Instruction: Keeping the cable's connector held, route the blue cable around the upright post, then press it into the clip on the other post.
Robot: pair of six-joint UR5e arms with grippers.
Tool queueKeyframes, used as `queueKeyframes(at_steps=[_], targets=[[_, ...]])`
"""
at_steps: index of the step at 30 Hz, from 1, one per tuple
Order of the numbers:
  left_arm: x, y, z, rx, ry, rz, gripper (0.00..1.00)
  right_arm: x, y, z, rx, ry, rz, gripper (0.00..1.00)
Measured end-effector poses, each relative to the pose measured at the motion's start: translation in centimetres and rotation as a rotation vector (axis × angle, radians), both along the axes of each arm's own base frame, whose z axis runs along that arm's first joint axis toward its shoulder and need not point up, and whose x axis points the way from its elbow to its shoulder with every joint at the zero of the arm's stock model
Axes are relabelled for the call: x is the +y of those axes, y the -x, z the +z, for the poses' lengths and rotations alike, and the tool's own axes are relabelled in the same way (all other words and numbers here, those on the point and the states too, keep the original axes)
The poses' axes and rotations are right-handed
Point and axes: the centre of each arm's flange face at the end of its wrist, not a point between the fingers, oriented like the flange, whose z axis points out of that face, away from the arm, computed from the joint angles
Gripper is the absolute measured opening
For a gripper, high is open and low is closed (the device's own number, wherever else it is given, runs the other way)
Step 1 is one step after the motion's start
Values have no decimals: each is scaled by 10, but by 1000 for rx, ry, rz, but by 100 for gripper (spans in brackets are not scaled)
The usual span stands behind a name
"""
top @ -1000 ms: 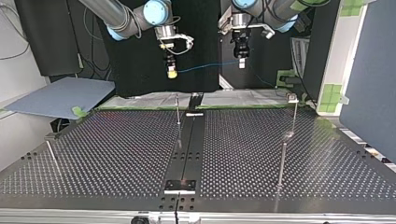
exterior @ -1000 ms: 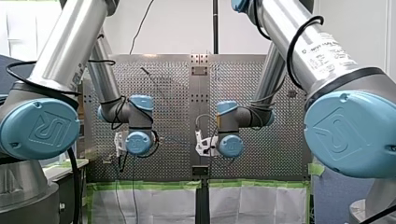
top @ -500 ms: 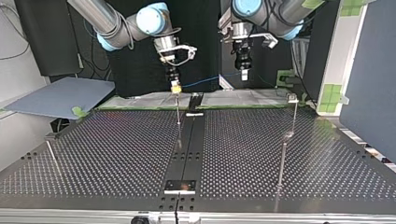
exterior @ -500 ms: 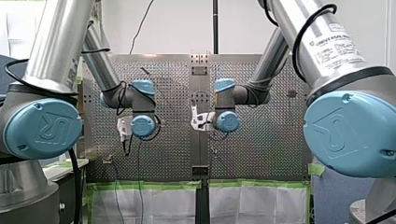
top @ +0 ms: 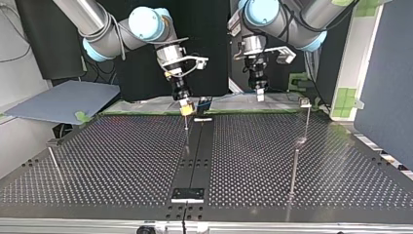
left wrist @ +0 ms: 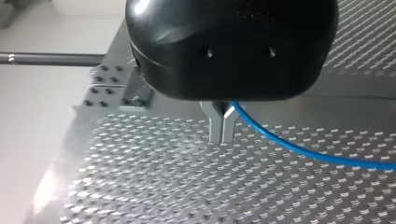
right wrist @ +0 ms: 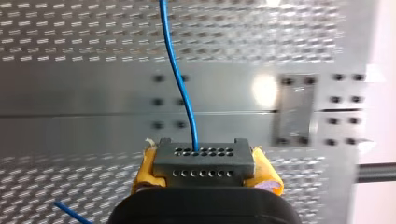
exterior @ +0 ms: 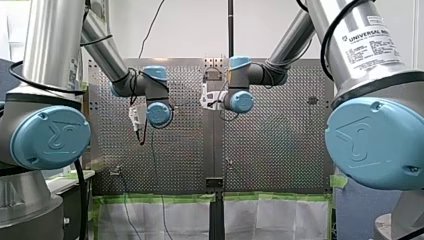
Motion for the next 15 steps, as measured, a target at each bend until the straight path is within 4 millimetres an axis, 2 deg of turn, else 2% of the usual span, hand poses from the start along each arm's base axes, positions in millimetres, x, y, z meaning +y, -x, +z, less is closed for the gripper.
queueKeyframes(at_steps=[5, 15], targets=[[4, -10, 32, -38, 22, 21, 0, -2, -4, 30, -40, 34, 24, 0], [16, -24, 100, -123, 83, 54, 0, -15, -25, 27, -44, 18, 62, 0]])
